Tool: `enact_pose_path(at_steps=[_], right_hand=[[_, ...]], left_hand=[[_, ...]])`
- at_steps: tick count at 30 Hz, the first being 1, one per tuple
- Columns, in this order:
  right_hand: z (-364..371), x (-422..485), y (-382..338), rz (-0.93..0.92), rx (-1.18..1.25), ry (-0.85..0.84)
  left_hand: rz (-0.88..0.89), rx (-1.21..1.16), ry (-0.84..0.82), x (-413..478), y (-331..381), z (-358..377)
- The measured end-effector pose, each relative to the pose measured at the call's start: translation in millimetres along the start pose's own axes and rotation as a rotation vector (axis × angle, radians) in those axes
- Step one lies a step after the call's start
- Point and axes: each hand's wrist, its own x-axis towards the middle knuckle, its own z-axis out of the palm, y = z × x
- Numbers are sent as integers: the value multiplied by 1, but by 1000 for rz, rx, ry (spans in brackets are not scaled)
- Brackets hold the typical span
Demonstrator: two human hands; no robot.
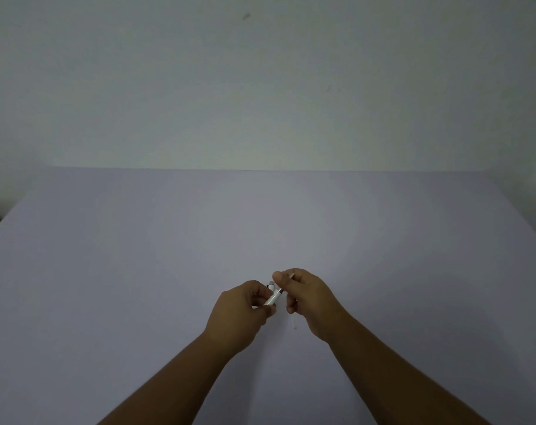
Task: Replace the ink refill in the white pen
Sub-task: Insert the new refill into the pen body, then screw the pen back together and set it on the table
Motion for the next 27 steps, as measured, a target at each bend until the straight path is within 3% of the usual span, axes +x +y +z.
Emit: enact_pose_path(at_steps=[11, 14, 17, 21, 24, 27], right_hand=[[0, 7, -1, 49, 131, 26], [3, 10, 1, 53, 97, 1], [5, 17, 4, 43, 2, 22], [1, 37, 18, 74, -235, 238], [6, 49, 34, 63, -571, 228], [18, 56, 44, 49, -698, 243]], left_hand=[[59, 106, 122, 1, -3, 5], [2, 37, 96, 3, -6, 1], [-121, -90, 31, 5, -13, -7], [-292, -303, -29, 8, -28, -15], [-387, -494, -71, 9, -35, -17], [-426, -598, -112, 11, -39, -17]])
